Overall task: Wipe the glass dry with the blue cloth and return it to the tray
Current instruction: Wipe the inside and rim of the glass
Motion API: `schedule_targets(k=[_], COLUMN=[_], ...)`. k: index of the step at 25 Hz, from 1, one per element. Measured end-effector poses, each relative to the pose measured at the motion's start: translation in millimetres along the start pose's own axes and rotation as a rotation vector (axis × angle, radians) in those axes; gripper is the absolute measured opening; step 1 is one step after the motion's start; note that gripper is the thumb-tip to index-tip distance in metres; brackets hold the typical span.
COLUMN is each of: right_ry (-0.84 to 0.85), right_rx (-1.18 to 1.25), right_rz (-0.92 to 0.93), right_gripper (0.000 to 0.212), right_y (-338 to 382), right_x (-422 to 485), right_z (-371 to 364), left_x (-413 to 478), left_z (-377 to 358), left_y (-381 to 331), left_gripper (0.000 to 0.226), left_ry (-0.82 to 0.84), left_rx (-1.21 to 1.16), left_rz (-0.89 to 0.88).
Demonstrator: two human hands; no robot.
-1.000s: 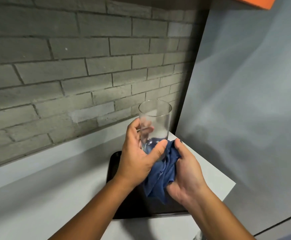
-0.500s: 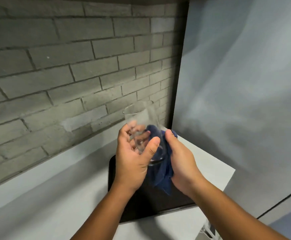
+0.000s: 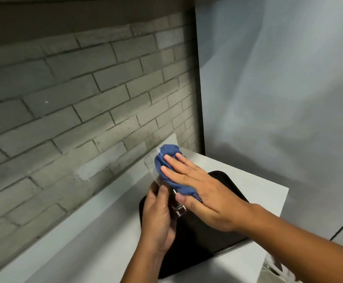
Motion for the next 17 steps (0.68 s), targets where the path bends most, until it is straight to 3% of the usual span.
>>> schedule_targets(k=[2, 3, 6, 9, 12, 15, 17], right_ry=[-0.008, 0.006, 0.060, -0.009, -0.006, -0.052, -0.035], right_rx=[0.164, 0.167, 0.103, 0.168, 0.085, 0.136, 0.081], right_rz=[-0.200, -0.214, -0.113, -0.251, -0.147, -0.255, -0.210], right_gripper=[0.056, 0.056, 0.058, 0.059, 0.060, 0.060, 0.061], right_y=[-13, -13, -12, -23, -15, -22, -16], right_x=[3, 1, -1, 6, 11, 14, 12], right_z=[-2, -4, -9, -1, -4, 0, -4], left_x=[1, 2, 10, 11, 19, 25, 28], left_z=[-3, -3, 3, -3, -4, -1, 1], left_y=[8, 11, 14, 14, 12, 13, 12], left_gripper=[0.044, 0.044, 0.037, 0.043, 0.049, 0.049, 0.045], left_ry=[0.021, 0.015, -0.020, 0.026, 0.002, -0.006, -0.031], left_rx=[-0.004, 0.006, 0.026, -0.005, 0.006, 0.043, 0.080], left_rz=[0.048, 0.066, 0.106, 0.104, 0.085, 0.069, 0.067])
Point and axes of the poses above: each hand's wrist, its own x-axis towards the middle knuckle, its own z-axis out of the back of the hand, y = z × x, the point moved 8 cm from there along x, towards the middle knuckle, and after that the axes turned 10 degrees about -y, right-handed, at the moved point
